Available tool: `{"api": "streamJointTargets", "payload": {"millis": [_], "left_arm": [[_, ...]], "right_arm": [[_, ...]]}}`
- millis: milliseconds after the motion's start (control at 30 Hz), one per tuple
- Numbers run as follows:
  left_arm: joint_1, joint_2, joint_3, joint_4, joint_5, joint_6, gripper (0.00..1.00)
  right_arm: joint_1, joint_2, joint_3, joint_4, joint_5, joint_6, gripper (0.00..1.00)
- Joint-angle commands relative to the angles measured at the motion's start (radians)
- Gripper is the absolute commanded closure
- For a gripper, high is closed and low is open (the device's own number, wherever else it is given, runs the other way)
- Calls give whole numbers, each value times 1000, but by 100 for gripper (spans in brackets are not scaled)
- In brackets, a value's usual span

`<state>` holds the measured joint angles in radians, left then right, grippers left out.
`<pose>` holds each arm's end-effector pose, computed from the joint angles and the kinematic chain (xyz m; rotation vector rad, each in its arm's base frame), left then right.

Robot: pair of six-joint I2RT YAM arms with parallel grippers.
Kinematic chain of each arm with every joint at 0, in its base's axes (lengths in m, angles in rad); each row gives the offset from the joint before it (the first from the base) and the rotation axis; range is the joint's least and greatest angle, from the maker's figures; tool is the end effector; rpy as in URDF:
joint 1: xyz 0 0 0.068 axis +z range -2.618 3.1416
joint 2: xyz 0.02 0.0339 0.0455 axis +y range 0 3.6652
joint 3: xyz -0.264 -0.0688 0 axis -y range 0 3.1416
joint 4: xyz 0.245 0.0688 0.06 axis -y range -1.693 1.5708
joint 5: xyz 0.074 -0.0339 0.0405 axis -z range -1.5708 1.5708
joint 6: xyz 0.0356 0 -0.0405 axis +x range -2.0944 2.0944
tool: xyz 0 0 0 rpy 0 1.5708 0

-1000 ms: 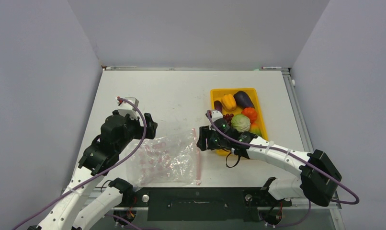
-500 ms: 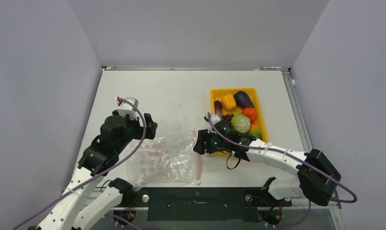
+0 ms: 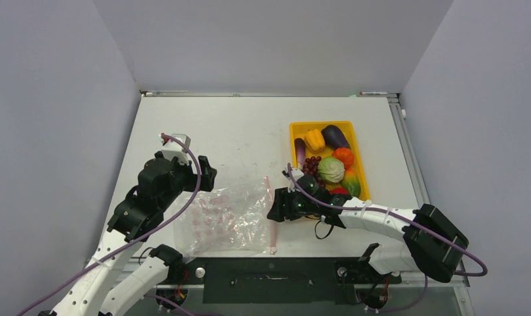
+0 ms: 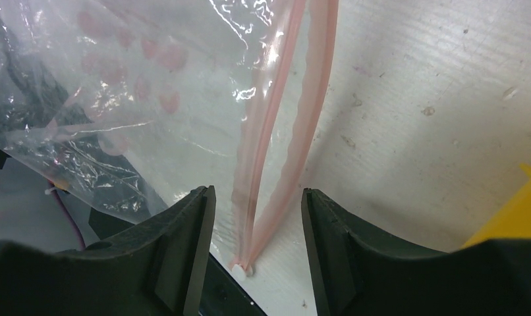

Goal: Place the food in the zip-top bag and seal the zipper
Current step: Pick up the zipper food storage bag at the center of the board.

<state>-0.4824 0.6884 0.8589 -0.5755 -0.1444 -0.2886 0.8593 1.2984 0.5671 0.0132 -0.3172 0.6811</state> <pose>0.1333 -0.0640 0.3389 0.0979 1.9865 -0.3594 0.1565 0.1986 0.1779 -0.4070 2.4964 1.0874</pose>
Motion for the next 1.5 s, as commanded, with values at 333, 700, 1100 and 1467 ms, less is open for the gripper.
{"api": "streamJointTargets", "payload": {"millis": [333,700,1100,1467], "left_arm": [[5,1,2,18,15,-9,4],[5,2,3,17,15,-11,4],[4,-2,2,18,15,-12,4],[2,4,2,17,17,-12,4]], "right_arm": [[24,-64,-85,179,-123,40,51],[43,-70,-136,255,-131,68,53],[55,-39,-194,371,-145,111,57],[62,28,-243,514,-163,151,61]]}}
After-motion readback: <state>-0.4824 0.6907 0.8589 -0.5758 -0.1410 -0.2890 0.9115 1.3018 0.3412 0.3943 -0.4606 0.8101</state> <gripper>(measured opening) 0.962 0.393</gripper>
